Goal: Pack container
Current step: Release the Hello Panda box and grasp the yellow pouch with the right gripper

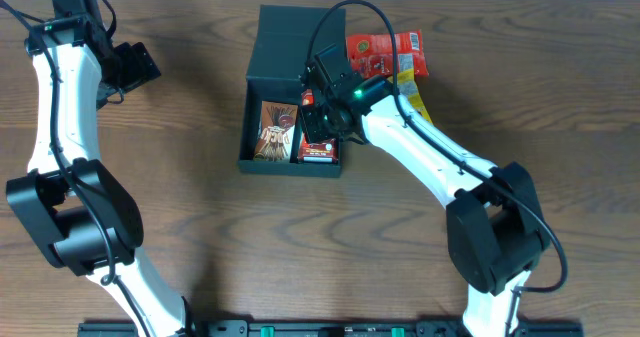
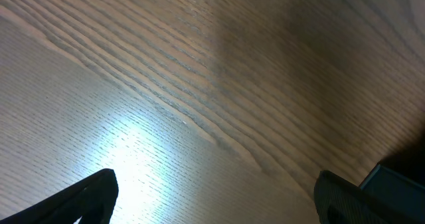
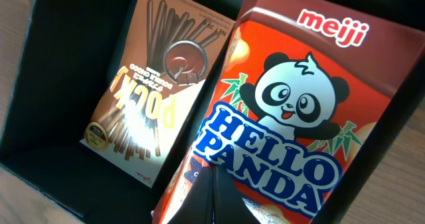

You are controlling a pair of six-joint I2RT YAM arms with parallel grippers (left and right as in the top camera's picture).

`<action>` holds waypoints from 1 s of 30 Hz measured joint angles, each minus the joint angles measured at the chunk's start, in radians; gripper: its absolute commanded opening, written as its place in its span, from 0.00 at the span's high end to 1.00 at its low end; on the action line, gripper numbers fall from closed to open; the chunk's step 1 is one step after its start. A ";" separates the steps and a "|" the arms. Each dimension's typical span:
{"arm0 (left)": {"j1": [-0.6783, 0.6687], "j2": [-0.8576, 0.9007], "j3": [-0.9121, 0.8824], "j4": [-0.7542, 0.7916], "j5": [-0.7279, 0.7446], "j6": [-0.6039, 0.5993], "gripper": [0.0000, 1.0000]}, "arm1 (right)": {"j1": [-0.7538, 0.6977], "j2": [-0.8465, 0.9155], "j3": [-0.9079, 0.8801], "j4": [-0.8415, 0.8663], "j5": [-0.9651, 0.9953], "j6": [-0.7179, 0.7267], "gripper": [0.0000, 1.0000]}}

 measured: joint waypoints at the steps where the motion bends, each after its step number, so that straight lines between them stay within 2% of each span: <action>1: 0.000 0.000 0.000 0.000 0.000 0.000 0.05 | 0.000 0.000 0.000 -0.001 0.000 -0.004 0.99; 8: 0.000 0.000 0.000 0.000 0.000 0.000 0.05 | -0.001 0.000 0.014 -0.015 0.001 -0.026 0.99; 13: 0.000 0.000 0.000 -0.005 0.000 0.000 0.04 | -0.033 -0.043 0.047 -0.027 0.085 -0.062 0.99; 17: 0.000 0.000 0.000 -0.006 0.000 0.000 0.04 | -0.145 -0.166 0.068 0.006 0.176 -0.130 0.99; 20: 0.000 0.000 0.000 -0.004 0.000 0.000 0.04 | -0.249 -0.194 0.100 0.027 0.206 -0.182 0.96; 21: 0.000 0.000 0.000 -0.003 0.000 0.000 0.05 | -0.278 -0.192 0.103 0.030 0.216 -0.191 0.90; 23: 0.000 0.000 0.000 -0.003 0.000 0.000 0.05 | -0.333 -0.169 0.103 0.023 0.223 -0.207 0.64; 25: 0.000 0.000 0.000 -0.003 0.000 0.000 0.05 | -0.367 -0.131 0.103 0.018 0.225 -0.220 0.45; 27: 0.000 0.000 0.000 -0.003 0.000 0.000 0.05 | -0.391 -0.079 0.101 0.011 0.224 -0.234 0.32; 30: 0.000 0.000 0.000 -0.002 0.000 0.000 0.05 | -0.420 -0.018 0.098 -0.012 0.200 -0.253 0.23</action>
